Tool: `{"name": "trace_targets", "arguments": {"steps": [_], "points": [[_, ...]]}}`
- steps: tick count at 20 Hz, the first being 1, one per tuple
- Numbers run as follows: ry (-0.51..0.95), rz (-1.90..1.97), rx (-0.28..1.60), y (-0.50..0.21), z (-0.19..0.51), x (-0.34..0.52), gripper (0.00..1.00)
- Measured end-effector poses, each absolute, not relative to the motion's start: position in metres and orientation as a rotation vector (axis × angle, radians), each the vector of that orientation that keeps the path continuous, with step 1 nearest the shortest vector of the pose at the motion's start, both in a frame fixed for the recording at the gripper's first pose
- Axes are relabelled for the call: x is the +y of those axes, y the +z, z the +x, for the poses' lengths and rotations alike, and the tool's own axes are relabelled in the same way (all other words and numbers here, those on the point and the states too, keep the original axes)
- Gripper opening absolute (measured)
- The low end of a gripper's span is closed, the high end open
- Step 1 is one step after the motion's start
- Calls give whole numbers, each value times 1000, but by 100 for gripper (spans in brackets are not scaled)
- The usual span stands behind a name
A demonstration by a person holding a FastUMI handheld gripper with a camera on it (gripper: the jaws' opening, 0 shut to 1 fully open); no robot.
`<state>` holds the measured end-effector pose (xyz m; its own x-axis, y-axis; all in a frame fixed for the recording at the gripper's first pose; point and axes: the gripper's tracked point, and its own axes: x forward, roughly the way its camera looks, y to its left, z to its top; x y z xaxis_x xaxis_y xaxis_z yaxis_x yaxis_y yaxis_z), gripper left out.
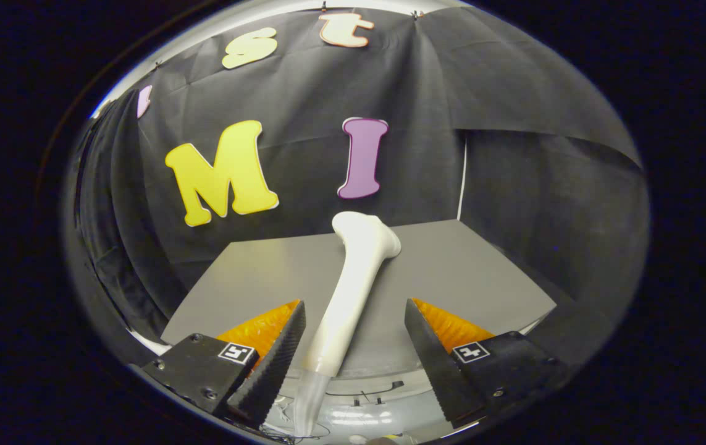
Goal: Iron the clothes twice with a garment steamer, once on the left side and once on the right side.
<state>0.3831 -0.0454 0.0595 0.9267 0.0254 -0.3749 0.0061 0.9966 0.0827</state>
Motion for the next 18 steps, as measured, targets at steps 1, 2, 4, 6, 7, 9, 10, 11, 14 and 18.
{"name": "trace_targets", "arguments": {"steps": [1,2,4,6,7,9,10,11,14,18], "points": [[24,85,412,53,390,-42,100],[31,85,446,47,396,-41,100],[49,80,485,41,403,-37,100],[55,62,502,39,408,-36,91],[67,59,510,39,412,-34,86],[95,60,534,36,416,-29,80],[95,68,544,34,418,-29,78],[94,75,560,32,418,-30,73],[89,73,556,33,419,-32,63],[97,156,557,31,421,-28,53]]}}
